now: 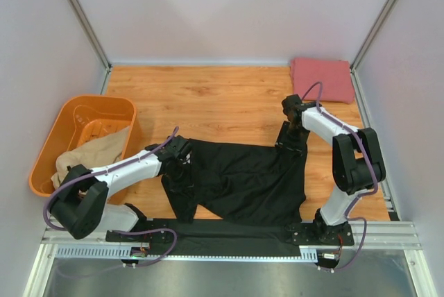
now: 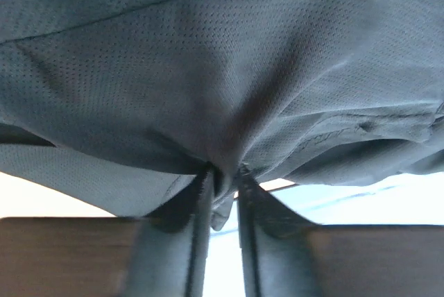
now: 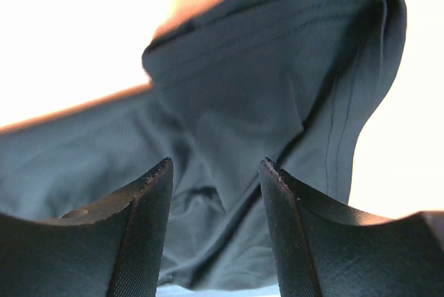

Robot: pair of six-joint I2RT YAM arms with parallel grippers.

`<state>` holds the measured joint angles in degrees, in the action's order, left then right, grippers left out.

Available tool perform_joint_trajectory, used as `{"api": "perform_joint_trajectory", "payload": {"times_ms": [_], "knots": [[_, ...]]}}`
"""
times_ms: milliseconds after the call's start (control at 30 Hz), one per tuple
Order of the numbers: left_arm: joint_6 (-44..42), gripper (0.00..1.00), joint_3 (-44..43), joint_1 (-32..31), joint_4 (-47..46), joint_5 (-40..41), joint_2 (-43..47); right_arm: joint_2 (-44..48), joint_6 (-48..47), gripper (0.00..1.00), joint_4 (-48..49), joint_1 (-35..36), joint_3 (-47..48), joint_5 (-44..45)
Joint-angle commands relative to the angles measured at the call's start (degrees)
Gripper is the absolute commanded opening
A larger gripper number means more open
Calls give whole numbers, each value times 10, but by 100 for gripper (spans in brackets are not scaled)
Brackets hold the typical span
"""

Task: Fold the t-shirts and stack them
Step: Flatten the tshirt out

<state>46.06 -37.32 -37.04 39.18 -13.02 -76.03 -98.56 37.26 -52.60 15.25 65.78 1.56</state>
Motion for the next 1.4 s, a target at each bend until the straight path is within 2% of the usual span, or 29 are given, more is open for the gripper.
{"api": "perform_joint_trajectory", "payload": {"times_ms": [0, 133, 167, 267, 333, 367, 533, 633, 667, 733, 833, 867, 900, 933, 967, 1000, 1033, 1067, 1100, 1133, 1167, 1233, 1267, 1300, 1333, 1367], "knots": [[4, 22, -6, -2, -16, -2, 4, -33, 16, 54, 5, 0, 31, 27], [-7, 1, -26, -2, 15, 23, 31, -51, 15, 50, 2, 0, 40, 53], [-10, 0, -34, -1, 25, 39, 39, -54, 14, 44, 4, 0, 41, 56], [-31, 0, -91, -2, 71, 80, 73, -45, 10, 14, -14, 0, 44, 69], [-47, 0, -121, -1, 107, 121, 95, -10, 4, 2, -26, 0, 34, 77], [-51, 0, -137, -1, 118, 129, 101, 4, 2, 0, -31, 0, 30, 78], [-83, 0, -247, 5, 136, 189, 98, 81, -4, 0, -40, -7, 16, 71], [-113, 0, -317, 23, 108, 215, 49, 108, 18, 0, -10, -37, 25, 56], [-119, 0, -354, 49, 82, 216, 33, 115, 41, 0, 5, -49, 28, 46], [-139, 0, -403, 85, 46, 194, -33, 116, 73, 0, 78, -88, 28, 28], [-206, 0, -538, 122, -15, 222, -153, 87, 91, 1, 198, -115, 57, 46], [-245, 0, -643, 132, -12, 215, -232, 68, 81, 2, 219, -118, 73, 55], [-270, 1, -706, 145, 5, 225, -279, 32, 71, 4, 232, -129, 97, 63], [-292, 9, -768, 145, 23, 257, -322, 12, 70, 7, 254, -137, 134, 50], [-306, 16, -886, 148, 75, 302, -361, -1, 65, 13, 261, -141, 153, 37], [-316, 27, -935, 153, 101, 309, -419, -31, 50, 24, 260, -144, 172, 33], [-318, 43, -962, 152, 118, 322, -431, -45, 44, 34, 222, -145, 191, 25], [-320, 70, -971, 152, 144, 343, -434, -58, 37, 42, 183, -147, 252, 15], [-310, 75, -951, 150, 154, 355, -407, -67, 25, 44, 147, -146, 273, 14], [-306, 87, -913, 148, 152, 355, -380, -65, -4, 47, 98, -138, 283, 17], [-305, 99, -808, 148, 134, 345, -311, -56, -16, 48, 74, -132, 277, 22], [-304, 99, -696, 147, 113, 292, -235, -35, -38, 48, 15, -112, 244, 42], [-298, 97, -586, 146, 94, 268, -161, 1, -45, 49, 5, -106, 220, 43], [-291, 93, -532, 146, 85, 242, -123, 23, -50, 49, 9, -99, 138, 25], [-282, 87, -481, 146, 77, 173, -88, 50, -56, 49, 27, -85, 96, 10], [-267, 84, -383, 144, 51, 136, -27, 94, -58, 49, 33, -79, 47, -1]]}}
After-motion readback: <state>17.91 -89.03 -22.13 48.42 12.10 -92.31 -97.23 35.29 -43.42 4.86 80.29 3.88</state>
